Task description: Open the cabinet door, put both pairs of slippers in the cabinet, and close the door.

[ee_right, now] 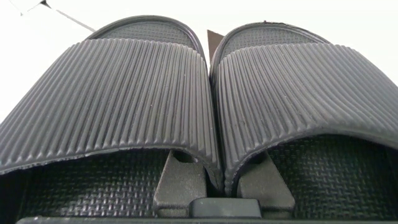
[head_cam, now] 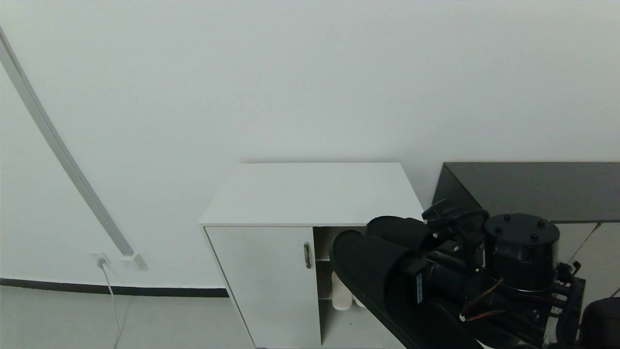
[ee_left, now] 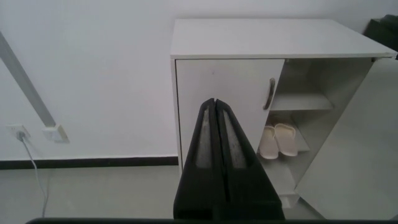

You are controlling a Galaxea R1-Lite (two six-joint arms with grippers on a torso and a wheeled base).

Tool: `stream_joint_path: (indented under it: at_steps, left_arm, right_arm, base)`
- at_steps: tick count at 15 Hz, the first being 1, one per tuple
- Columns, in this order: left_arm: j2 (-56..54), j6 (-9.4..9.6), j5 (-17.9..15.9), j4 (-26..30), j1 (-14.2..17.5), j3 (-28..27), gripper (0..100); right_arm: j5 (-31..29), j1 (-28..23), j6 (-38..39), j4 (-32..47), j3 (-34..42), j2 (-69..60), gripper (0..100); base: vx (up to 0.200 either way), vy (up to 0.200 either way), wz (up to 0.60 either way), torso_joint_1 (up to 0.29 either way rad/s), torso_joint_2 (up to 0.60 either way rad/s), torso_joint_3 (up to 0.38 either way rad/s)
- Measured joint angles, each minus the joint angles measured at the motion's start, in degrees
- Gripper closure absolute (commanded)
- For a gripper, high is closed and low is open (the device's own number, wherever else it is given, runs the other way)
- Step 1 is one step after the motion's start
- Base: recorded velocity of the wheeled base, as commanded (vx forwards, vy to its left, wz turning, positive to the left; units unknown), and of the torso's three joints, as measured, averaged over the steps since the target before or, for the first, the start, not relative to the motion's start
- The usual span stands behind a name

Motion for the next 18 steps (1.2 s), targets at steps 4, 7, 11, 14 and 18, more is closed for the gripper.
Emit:
stream_joint_path:
  at_steps: [4, 7, 11, 14, 18]
  left_arm:
    - [0.0, 0.0, 0.0, 0.0, 0.0, -0.02, 100]
    - [0.0, 0.0, 0.0, 0.0, 0.0, -0.05, 100]
    - [0.0, 0.0, 0.0, 0.0, 0.0, -0.05, 100]
    - [0.0, 0.02, 0.0, 0.0, 0.0, -0.02, 100]
    - [0.0, 0.0, 0.0, 0.0, 0.0, -0.02, 100]
  right_arm:
    - [0.0, 0.0, -0.09, -0.06, 0.52, 0.49, 100]
    - [0.0, 0.02, -0.33, -0.06, 0.77, 0.55, 100]
    - [0.02, 0.07, -0.35, -0.06, 0.9, 0.57, 100]
    - [0.02, 0.18, -0.35, -0.06, 1.13, 0.63, 100]
    - [0.02, 0.22, -0.35, -0.06, 1.27, 0.84, 100]
  base:
    - [0.0, 0.0, 0.0, -0.154, 0.36, 0.195]
    - [0.0, 0.0, 0.0, -0.162, 0.38, 0.216]
    - [0.0, 0.0, 0.0, -0.183, 0.43, 0.243]
    - [0.0, 0.0, 0.0, -0.232, 0.54, 0.313]
    - [0.0, 0.0, 0.0, -0.215, 0.54, 0.32]
